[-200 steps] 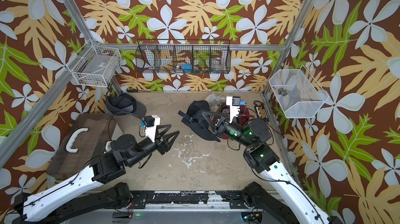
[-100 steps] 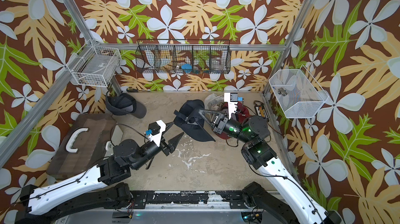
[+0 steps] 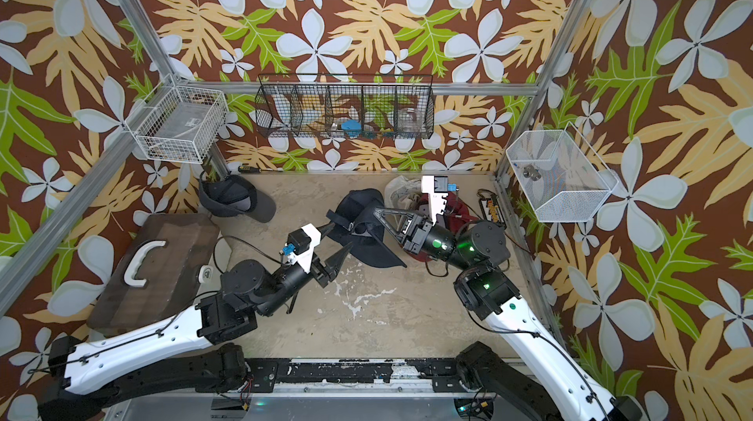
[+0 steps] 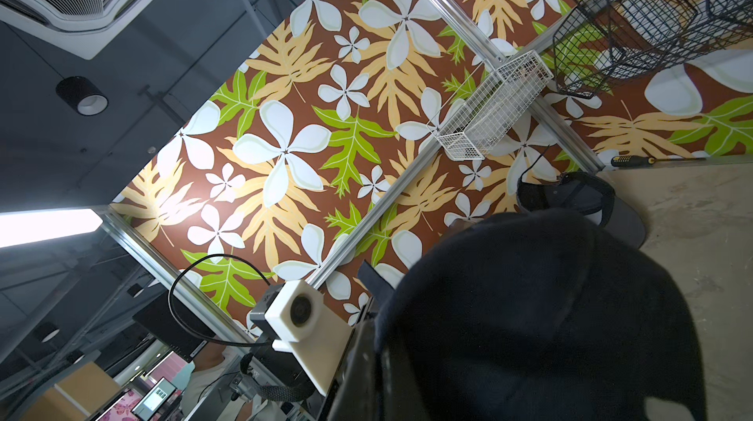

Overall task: Open the adjustable buckle of the baseball cap
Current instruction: Pull the adjustable strap on the baseball cap.

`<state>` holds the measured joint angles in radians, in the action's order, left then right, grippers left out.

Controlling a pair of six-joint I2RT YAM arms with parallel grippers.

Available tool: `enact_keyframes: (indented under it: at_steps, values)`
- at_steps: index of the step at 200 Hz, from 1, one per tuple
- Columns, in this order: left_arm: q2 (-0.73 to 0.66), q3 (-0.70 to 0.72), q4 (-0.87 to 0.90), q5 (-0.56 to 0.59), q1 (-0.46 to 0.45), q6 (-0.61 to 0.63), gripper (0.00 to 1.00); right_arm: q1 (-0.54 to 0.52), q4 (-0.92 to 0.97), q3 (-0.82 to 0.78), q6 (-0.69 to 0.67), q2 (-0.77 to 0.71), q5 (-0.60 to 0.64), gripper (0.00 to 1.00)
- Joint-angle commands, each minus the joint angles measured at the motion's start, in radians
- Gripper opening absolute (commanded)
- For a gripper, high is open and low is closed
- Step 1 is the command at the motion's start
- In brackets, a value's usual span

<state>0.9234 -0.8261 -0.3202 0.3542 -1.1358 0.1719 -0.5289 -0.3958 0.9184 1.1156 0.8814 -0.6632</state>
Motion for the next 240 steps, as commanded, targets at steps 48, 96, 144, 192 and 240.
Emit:
enact_keyframes:
  at_steps: [48, 96, 144, 192, 240]
  values:
    - [0.045, -0.038, -0.050, 0.001, -0.009, 0.034, 0.52, 0.000, -0.082, -0.023, 0.022, -0.017, -0.016, 0.00]
    - [0.054, -0.042, -0.057, 0.003, -0.009, 0.032, 0.37, 0.000, -0.092, -0.029, 0.028, -0.024, -0.020, 0.00]
    - [0.054, -0.047, -0.062, -0.001, -0.009, 0.034, 0.16, 0.000, -0.086, -0.030, 0.032, -0.032, -0.019, 0.00]
    - [0.052, -0.069, -0.043, -0.003, -0.009, 0.038, 0.00, 0.000, 0.000, -0.036, -0.024, -0.058, 0.002, 0.00]
    - [0.071, -0.157, 0.096, 0.003, -0.009, 0.035, 0.00, 0.000, 0.219, -0.073, -0.204, -0.110, 0.097, 0.00]
